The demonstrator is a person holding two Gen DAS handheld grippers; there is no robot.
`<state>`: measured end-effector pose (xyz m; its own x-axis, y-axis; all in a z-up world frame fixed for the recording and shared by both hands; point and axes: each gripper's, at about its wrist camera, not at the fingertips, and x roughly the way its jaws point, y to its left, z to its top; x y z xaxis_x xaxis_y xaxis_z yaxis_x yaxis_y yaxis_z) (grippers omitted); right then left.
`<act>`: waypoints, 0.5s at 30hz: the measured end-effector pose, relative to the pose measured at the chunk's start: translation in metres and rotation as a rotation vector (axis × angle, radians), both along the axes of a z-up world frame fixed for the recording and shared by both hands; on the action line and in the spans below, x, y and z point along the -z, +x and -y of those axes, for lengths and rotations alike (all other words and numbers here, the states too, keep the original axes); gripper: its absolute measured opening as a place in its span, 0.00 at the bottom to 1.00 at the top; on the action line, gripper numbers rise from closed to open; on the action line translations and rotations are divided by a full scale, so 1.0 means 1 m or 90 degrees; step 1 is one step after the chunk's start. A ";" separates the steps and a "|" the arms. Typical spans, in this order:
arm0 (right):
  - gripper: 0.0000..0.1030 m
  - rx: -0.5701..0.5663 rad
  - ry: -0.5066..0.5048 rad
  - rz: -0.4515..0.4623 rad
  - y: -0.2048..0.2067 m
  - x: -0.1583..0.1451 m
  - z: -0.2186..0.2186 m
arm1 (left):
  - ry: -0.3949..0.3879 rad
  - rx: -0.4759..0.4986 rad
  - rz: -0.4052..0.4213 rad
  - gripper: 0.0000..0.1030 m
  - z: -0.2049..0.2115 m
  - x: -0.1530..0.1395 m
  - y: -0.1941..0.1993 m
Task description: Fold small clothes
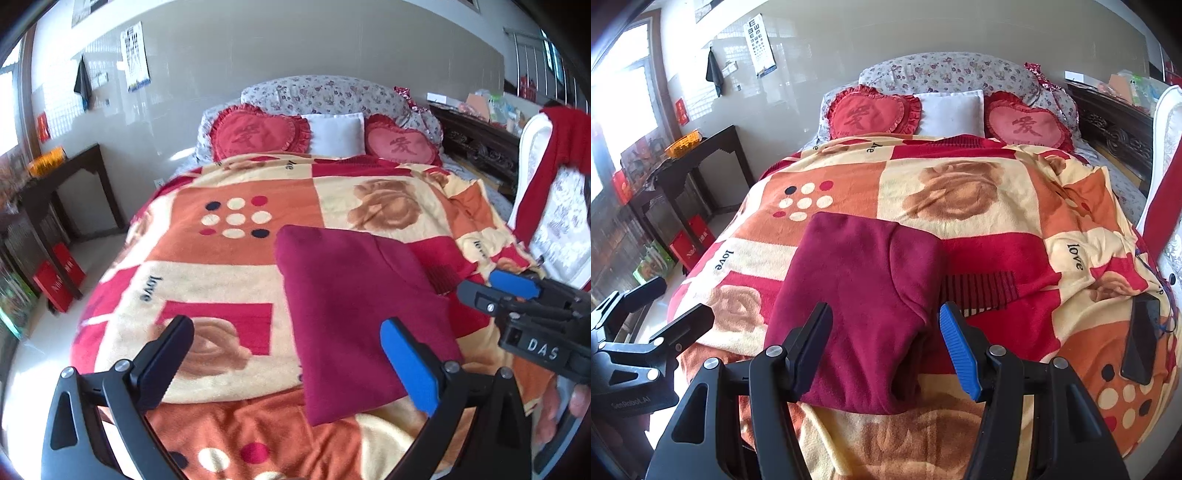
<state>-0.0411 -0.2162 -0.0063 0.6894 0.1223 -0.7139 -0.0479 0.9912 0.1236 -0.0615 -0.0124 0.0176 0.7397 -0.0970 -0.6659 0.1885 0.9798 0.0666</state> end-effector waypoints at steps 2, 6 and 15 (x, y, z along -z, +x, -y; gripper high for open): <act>0.40 0.001 -0.001 0.001 0.000 0.000 -0.001 | 0.011 -0.003 0.010 1.00 0.001 0.000 -0.001; 0.40 -0.001 -0.007 0.004 0.002 0.000 -0.003 | 0.005 -0.002 0.005 1.00 -0.002 0.001 0.001; 0.40 -0.003 -0.006 0.002 0.003 0.001 -0.005 | -0.009 -0.010 0.003 1.00 -0.006 0.000 0.005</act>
